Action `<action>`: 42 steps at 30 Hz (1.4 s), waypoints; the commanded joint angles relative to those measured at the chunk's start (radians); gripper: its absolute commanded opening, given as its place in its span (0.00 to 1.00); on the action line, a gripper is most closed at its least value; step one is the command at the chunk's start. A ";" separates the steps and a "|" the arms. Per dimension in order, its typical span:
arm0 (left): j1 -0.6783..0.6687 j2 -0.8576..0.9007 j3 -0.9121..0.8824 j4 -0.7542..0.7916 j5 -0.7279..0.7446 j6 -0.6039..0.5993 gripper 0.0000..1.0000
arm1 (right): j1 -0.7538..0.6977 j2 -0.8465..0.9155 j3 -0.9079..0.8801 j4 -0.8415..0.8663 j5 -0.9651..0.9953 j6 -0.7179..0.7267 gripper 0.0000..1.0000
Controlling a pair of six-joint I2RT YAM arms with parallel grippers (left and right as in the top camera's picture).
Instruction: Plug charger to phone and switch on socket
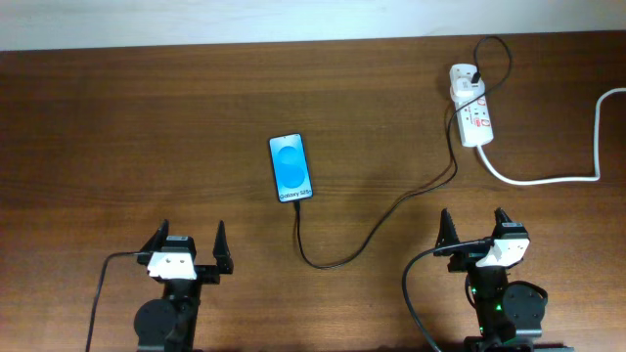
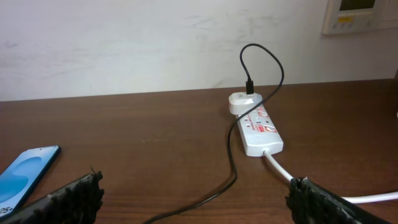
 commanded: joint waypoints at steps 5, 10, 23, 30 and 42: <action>0.022 -0.011 -0.010 0.003 0.011 0.016 0.99 | -0.004 -0.006 -0.005 -0.006 0.012 0.001 0.98; 0.057 -0.010 -0.010 0.003 0.011 0.016 0.99 | -0.004 -0.006 -0.005 -0.006 0.012 0.001 0.98; 0.056 -0.010 -0.010 0.003 0.011 0.016 0.99 | -0.004 -0.006 -0.005 -0.006 0.012 0.001 0.98; 0.056 -0.010 -0.010 0.003 0.011 0.016 0.99 | -0.004 -0.006 -0.005 -0.006 0.012 0.001 0.98; 0.056 -0.010 -0.010 0.003 0.011 0.016 0.99 | -0.004 -0.006 -0.005 -0.006 0.012 0.001 0.98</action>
